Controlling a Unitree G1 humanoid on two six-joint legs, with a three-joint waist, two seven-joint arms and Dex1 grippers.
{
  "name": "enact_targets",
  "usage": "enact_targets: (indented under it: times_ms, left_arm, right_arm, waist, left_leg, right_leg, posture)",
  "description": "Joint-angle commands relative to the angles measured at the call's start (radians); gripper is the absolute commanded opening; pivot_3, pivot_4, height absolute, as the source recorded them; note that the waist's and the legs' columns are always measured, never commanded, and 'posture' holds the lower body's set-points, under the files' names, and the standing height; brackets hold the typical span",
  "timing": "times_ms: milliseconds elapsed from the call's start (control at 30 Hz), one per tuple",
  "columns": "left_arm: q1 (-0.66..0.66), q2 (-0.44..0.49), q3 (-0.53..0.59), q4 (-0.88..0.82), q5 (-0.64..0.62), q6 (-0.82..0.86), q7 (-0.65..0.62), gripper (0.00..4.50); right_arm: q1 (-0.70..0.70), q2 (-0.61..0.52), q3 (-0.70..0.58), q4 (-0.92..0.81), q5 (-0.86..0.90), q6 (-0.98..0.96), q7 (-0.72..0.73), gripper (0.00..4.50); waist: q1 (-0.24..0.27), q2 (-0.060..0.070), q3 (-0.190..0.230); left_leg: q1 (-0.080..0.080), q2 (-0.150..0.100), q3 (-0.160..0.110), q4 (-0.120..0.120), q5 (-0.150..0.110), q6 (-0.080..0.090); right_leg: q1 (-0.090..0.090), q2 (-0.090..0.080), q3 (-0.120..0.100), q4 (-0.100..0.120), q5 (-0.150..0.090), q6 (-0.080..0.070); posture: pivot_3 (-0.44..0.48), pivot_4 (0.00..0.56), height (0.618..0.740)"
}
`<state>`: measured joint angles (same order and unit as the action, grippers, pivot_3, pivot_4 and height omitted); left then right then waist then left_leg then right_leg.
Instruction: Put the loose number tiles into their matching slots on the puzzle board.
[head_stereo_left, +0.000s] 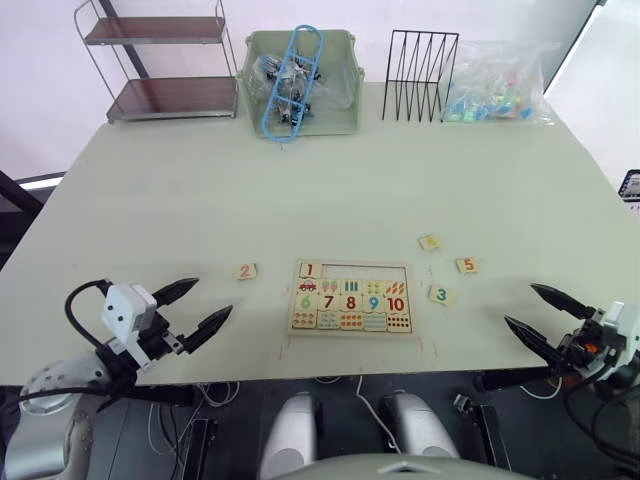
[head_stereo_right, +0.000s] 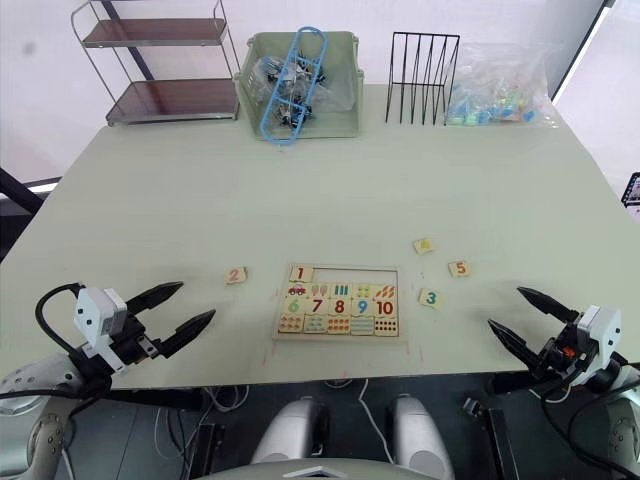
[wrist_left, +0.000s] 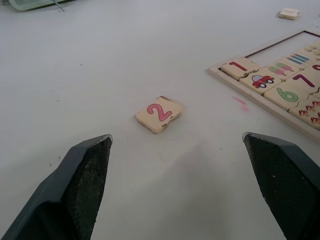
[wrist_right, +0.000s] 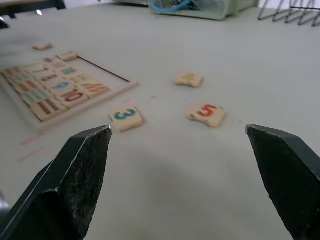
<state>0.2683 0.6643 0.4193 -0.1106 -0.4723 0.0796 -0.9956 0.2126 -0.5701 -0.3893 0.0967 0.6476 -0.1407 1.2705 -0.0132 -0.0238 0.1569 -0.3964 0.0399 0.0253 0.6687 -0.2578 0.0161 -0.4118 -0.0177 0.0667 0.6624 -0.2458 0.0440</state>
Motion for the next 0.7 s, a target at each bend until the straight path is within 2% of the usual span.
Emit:
enact_targets:
  times_ms: [33,233,500,700]
  left_arm:
    - [-0.032,0.039,-0.017,0.034,0.008,-0.035,-0.059,4.44]
    - [-0.166,0.129,-0.084,0.172,0.023,-0.060,-0.216,4.44]
    - [-0.409,0.196,-0.200,0.432,0.083,-0.165,-0.413,4.44]
    - [-0.692,0.222,-0.370,0.677,0.189,-0.273,-0.607,4.44]
  right_arm:
    - [-0.004,-0.023,0.003,-0.056,0.052,0.025,0.074,4.50]
    - [-0.021,-0.048,0.032,-0.095,0.062,0.032,0.165,4.50]
    - [-0.037,-0.049,0.039,-0.111,0.058,0.022,0.216,4.50]
    - [-0.054,-0.049,0.037,-0.091,0.051,-0.002,0.236,4.50]
  waist:
    - [0.000,0.000,0.000]
    - [0.002,0.000,0.000]
    - [0.000,0.000,0.000]
    - [0.006,0.000,0.000]
  left_leg:
    - [0.000,0.000,0.000,0.000,0.000,0.000]
    - [0.000,0.000,0.000,0.000,0.000,0.000]
    - [-0.001,0.000,-0.001,0.000,0.000,0.000]
    - [-0.001,-0.001,-0.001,0.001,0.000,0.000]
  right_leg:
    - [0.000,0.000,0.000,0.000,0.000,0.000]
    - [0.000,0.000,-0.001,0.000,0.000,0.001]
    - [0.000,0.000,-0.001,0.000,0.000,0.000]
    - [0.000,0.001,-0.002,0.000,0.000,0.000]
  posture:
    - [0.000,0.150,0.740]
    - [0.000,0.150,0.740]
    - [0.000,0.150,0.740]
    - [0.000,0.150,0.740]
